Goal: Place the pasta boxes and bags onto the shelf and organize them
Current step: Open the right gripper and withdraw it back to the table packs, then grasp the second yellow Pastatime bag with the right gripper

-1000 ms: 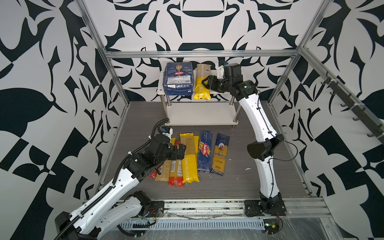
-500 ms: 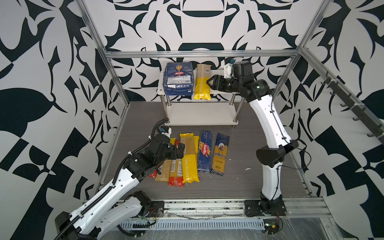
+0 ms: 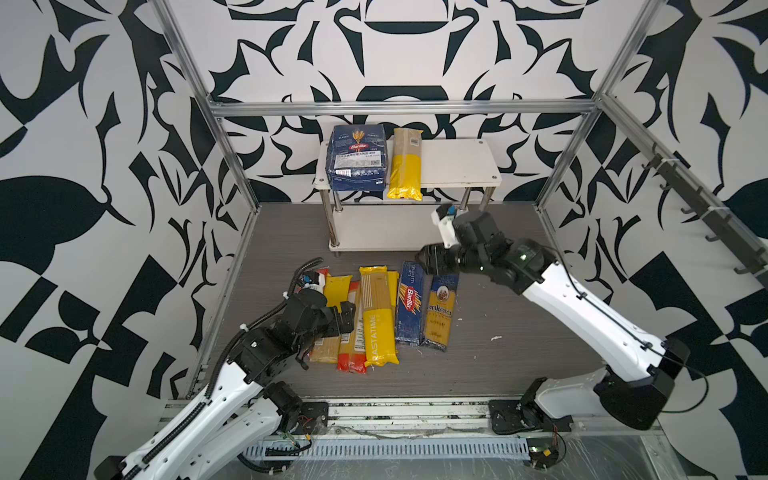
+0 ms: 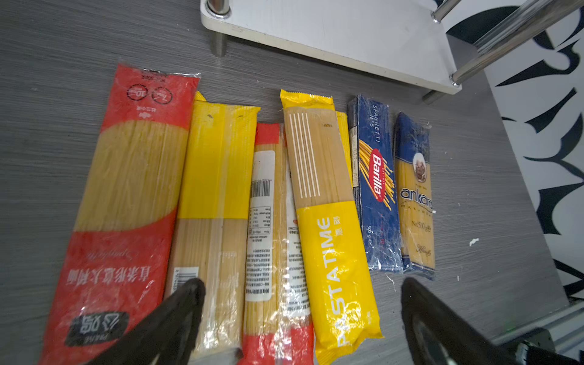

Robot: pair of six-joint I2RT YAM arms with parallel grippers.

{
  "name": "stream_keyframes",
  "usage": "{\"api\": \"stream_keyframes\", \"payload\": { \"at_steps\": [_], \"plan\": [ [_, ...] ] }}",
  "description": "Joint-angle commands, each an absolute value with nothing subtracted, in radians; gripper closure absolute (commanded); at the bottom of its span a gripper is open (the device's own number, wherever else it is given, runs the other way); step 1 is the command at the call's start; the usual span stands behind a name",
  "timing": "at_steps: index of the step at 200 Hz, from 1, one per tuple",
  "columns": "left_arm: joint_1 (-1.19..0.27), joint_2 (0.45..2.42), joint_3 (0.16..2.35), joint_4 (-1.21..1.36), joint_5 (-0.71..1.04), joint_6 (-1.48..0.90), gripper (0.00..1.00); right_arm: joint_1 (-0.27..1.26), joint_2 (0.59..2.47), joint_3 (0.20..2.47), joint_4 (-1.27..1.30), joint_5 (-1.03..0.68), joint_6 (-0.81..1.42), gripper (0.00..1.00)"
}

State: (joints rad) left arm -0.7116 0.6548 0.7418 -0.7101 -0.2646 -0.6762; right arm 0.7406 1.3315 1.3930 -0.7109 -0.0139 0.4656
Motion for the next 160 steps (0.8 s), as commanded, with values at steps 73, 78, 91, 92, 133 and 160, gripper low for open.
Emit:
{"api": "stream_keyframes", "payload": {
  "at_steps": [73,78,91,92,133,160],
  "plan": [
    [-0.709,0.516,0.715,-0.859,-0.258,-0.829,0.00,1.044,1.375,0.983,-0.335,0.146,0.709,0.30],
    [-0.709,0.513,0.712,-0.856,-0.258,-0.836,0.00,1.054,1.401,0.985,-0.323,0.147,0.712,0.30],
    [-0.709,0.499,0.701,-0.853,-0.240,-0.856,0.01,1.074,1.469,1.000,-0.295,0.146,0.721,0.30],
    [-0.709,0.499,0.700,-0.853,-0.240,-0.858,0.01,1.076,1.476,1.002,-0.293,0.146,0.722,0.30],
    [-0.709,0.436,0.678,-0.879,-0.246,-0.891,0.01,1.112,1.680,1.099,-0.262,0.153,0.742,0.30],
    [-0.709,0.407,0.680,-0.901,-0.249,-0.906,0.00,1.113,1.753,1.129,-0.227,0.120,0.761,0.30]
  ]
}}
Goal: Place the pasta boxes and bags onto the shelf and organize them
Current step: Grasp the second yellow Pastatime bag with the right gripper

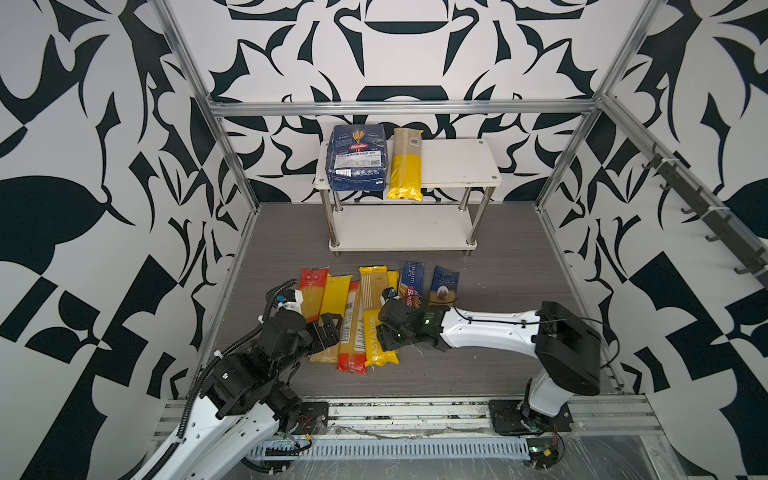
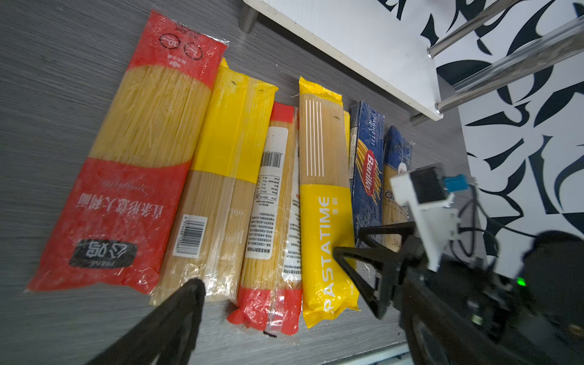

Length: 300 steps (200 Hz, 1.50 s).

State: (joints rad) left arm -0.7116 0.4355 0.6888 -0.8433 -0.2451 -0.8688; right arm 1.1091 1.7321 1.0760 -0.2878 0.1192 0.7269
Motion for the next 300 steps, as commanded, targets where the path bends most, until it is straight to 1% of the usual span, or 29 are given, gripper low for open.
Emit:
{"api": "stream_keyframes", "payload": {
  "at_steps": [1,34,100,114,156,173,189,191,192,193,195,196,199,234,257,275,300],
  "plan": [
    [-0.709,0.406,0.680,-0.902,-0.250,-0.907,0.00,1.112,1.756,1.129,-0.225,0.118,0.763,0.30],
    [-0.709,0.390,0.672,-0.897,-0.260,-0.915,0.01,1.123,1.823,1.157,-0.220,0.103,0.791,0.29],
    [-0.709,0.399,0.653,-0.884,-0.252,-0.920,0.00,1.182,1.952,1.254,-0.325,0.121,0.809,0.28],
    [-0.709,0.396,0.654,-0.886,-0.254,-0.920,0.01,1.189,1.954,1.253,-0.319,0.120,0.819,0.27],
    [-0.709,0.390,0.653,-0.885,-0.252,-0.919,0.00,1.189,1.966,1.189,-0.163,0.002,0.869,0.27],
    [-0.709,0.387,0.655,-0.885,-0.250,-0.918,0.00,1.190,1.956,1.178,-0.165,0.006,0.868,0.27],
    [-0.709,0.386,0.656,-0.887,-0.248,-0.919,0.01,1.190,1.895,1.157,-0.204,0.043,0.849,0.27],
    [-0.709,0.386,0.655,-0.887,-0.248,-0.919,0.01,1.190,1.884,1.153,-0.208,0.048,0.846,0.26],
    [-0.709,0.385,0.655,-0.887,-0.248,-0.919,0.01,1.190,1.878,1.150,-0.209,0.049,0.843,0.24],
    [-0.709,0.385,0.655,-0.887,-0.248,-0.919,0.00,1.190,1.871,1.148,-0.210,0.051,0.840,0.20],
    [-0.709,0.386,0.655,-0.887,-0.247,-0.918,0.00,1.190,1.859,1.143,-0.211,0.055,0.835,0.07],
    [-0.709,0.386,0.656,-0.887,-0.247,-0.918,0.00,1.190,1.854,1.140,-0.212,0.058,0.831,0.03],
    [-0.709,0.387,0.656,-0.887,-0.247,-0.918,0.00,1.190,1.835,1.132,-0.216,0.063,0.823,0.00],
    [-0.709,0.399,0.657,-0.883,-0.252,-0.916,0.01,1.190,1.637,1.080,-0.312,0.110,0.765,0.00],
    [-0.708,0.418,0.658,-0.872,-0.253,-0.911,0.00,1.190,1.547,1.014,-0.276,0.109,0.768,0.01],
    [-0.709,0.430,0.658,-0.855,-0.250,-0.912,0.01,1.189,1.539,0.998,-0.282,0.130,0.777,0.00],
    [-0.709,0.442,0.660,-0.841,-0.245,-0.911,0.01,1.191,1.601,1.035,-0.319,0.149,0.781,0.00]
  ]
}}
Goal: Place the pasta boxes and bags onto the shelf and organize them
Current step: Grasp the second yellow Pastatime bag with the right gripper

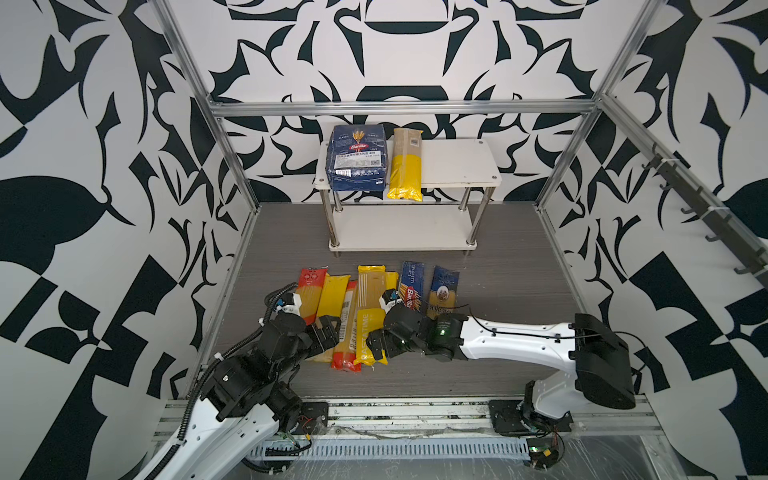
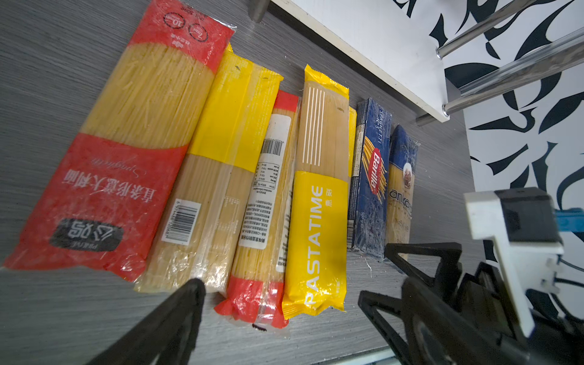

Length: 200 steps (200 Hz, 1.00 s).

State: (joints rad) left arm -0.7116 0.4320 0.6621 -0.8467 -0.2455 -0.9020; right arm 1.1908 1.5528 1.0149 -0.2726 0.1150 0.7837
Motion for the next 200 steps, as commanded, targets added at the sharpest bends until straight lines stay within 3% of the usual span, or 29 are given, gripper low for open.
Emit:
{"api": "stream_keyframes", "payload": {
  "at_steps": [1,68,140,176,200],
  "plan": [
    [-0.709,0.442,0.660,-0.842,-0.245,-0.911,0.01,1.192,1.604,1.036,-0.320,0.151,0.783,0.00],
    [-0.708,0.404,0.692,-0.895,-0.281,-0.904,0.00,1.217,1.804,1.214,-0.342,0.225,0.802,0.00],
    [-0.709,0.367,0.691,-0.905,-0.284,-0.897,0.01,1.241,1.991,1.440,-0.566,0.339,0.827,0.01],
    [-0.709,0.359,0.693,-0.904,-0.274,-0.894,0.01,1.241,2.028,1.447,-0.606,0.345,0.856,0.16],
    [-0.709,0.351,0.692,-0.905,-0.276,-0.894,0.00,1.234,2.022,1.424,-0.608,0.329,0.862,0.38]
  ]
}}
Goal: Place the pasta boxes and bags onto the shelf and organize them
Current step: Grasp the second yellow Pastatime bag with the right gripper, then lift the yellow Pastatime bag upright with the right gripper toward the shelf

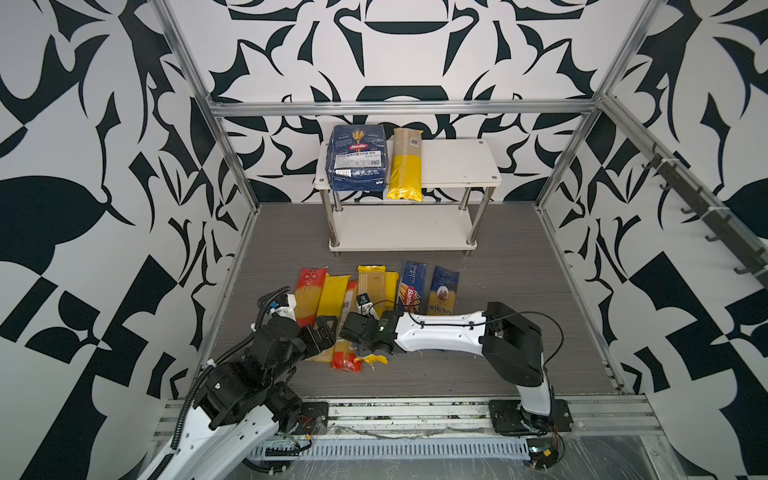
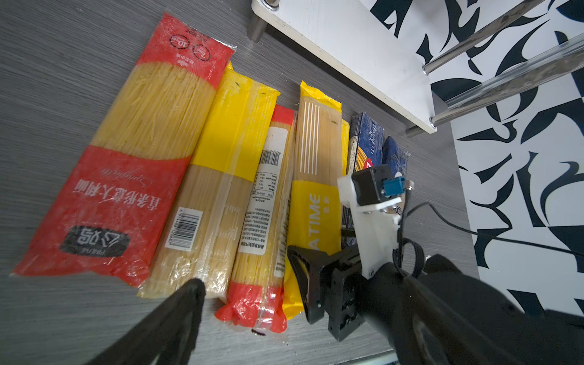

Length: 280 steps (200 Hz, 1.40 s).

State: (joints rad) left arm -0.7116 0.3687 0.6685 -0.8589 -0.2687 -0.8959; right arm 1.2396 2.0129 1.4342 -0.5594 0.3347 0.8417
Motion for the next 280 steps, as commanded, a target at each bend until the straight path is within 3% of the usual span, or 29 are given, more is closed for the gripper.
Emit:
{"api": "stream_keyframes", "payload": {
  "at_steps": [1,26,105,154,213,280],
  "plan": [
    [-0.709,0.351,0.692,-0.905,-0.275,-0.894,0.01,1.234,2.021,1.423,-0.607,0.329,0.863,0.39],
    [-0.709,0.357,0.697,-0.905,-0.278,-0.894,0.00,1.221,1.963,1.336,-0.519,0.261,0.858,0.60],
    [-0.709,0.430,0.726,-0.877,-0.282,-0.884,0.00,1.105,1.618,0.920,-0.096,0.007,0.894,0.84],
    [-0.709,0.528,0.746,-0.828,-0.274,-0.881,0.01,1.029,1.290,0.755,-0.087,-0.034,0.888,0.85],
    [-0.709,0.694,0.801,-0.693,-0.222,-0.870,0.00,0.958,0.836,0.753,-0.435,0.057,0.841,0.89],
    [-0.709,0.891,0.912,-0.609,-0.169,-0.828,0.00,0.945,0.601,0.874,-0.659,0.130,0.811,0.94]
  ]
}}
